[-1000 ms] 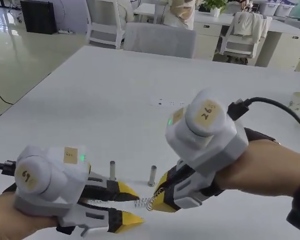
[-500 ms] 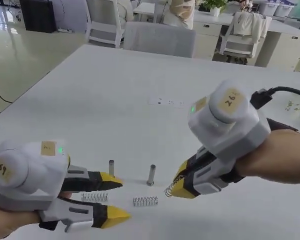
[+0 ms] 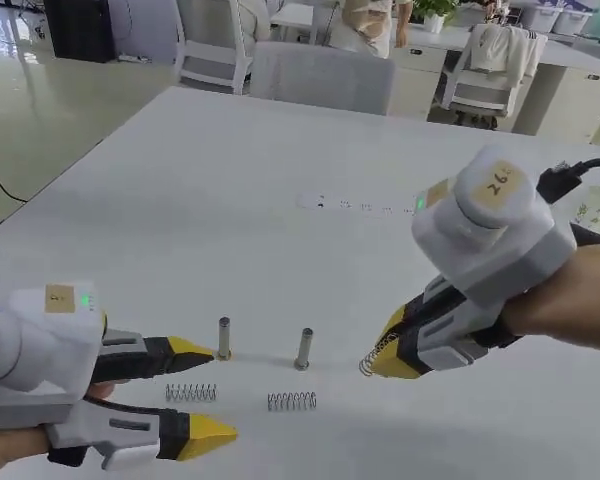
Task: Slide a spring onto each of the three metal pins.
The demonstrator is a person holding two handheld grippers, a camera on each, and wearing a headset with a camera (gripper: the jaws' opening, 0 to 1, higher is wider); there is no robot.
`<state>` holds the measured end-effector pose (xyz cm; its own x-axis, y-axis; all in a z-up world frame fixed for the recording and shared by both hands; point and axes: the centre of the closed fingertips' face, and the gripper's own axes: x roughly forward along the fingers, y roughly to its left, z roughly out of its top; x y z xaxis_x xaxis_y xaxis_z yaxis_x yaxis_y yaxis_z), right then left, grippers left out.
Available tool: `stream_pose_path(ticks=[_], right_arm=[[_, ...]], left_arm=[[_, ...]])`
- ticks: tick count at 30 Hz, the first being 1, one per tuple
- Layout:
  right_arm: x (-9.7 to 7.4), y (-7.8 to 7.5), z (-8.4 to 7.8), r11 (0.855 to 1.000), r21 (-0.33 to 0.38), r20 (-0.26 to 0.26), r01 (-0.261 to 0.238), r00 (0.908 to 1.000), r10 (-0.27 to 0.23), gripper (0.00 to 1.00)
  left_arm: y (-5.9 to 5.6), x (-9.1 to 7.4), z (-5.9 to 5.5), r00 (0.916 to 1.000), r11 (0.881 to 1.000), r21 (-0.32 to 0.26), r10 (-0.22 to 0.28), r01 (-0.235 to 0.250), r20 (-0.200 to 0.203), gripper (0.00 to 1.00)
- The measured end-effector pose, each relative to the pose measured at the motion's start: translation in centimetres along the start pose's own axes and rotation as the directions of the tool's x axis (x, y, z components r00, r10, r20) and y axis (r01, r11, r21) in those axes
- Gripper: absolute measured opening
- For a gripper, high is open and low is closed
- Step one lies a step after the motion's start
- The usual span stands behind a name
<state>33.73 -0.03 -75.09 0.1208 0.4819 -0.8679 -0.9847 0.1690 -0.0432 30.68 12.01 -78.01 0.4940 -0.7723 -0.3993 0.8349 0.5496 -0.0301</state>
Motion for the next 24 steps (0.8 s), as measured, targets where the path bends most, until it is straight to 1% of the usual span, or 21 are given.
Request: stream_pose_path(ticks=[4, 7, 12, 17, 24], right_arm=[[-0.5, -0.7, -0.5, 1.0, 0.006, -0.01, 0.016, 0.9998, -0.015, 0.08], [-0.7, -1.4, -1.1, 1.0, 0.008, -0.027, 0.026, 0.9993, -0.026, 0.08], [-1.3, -2.3, -1.7, 0.999, 0.012, -0.05, 0.041, 0.9979, -0.041, 0.08], [-1.4, -3.0, -2.1, 0.999, 0.012, -0.074, 0.049, 0.9961, -0.048, 0.08], [-1.0, -4.3, -2.7, 0.998, 0.002, -0.115, 0.055, 0.9919, -0.055, 0.08]], left_arm=[[0.3, -0.6, -0.5, 0.9998, 1.0, -0.015, 0.018, -0.018, 0.0, 0.46], [0.6, -1.0, -0.9, 0.9992, 0.999, -0.03, 0.04, -0.04, 0.001, 0.47], [1.1, -1.5, -0.9, 0.9972, 0.996, -0.048, 0.073, -0.072, 0.016, 0.51], [1.2, -1.5, -1.0, 0.9963, 0.995, -0.054, 0.085, -0.084, 0.016, 0.53], [0.9, -1.3, -1.1, 0.996, 0.995, -0.053, 0.089, -0.088, 0.013, 0.56]])
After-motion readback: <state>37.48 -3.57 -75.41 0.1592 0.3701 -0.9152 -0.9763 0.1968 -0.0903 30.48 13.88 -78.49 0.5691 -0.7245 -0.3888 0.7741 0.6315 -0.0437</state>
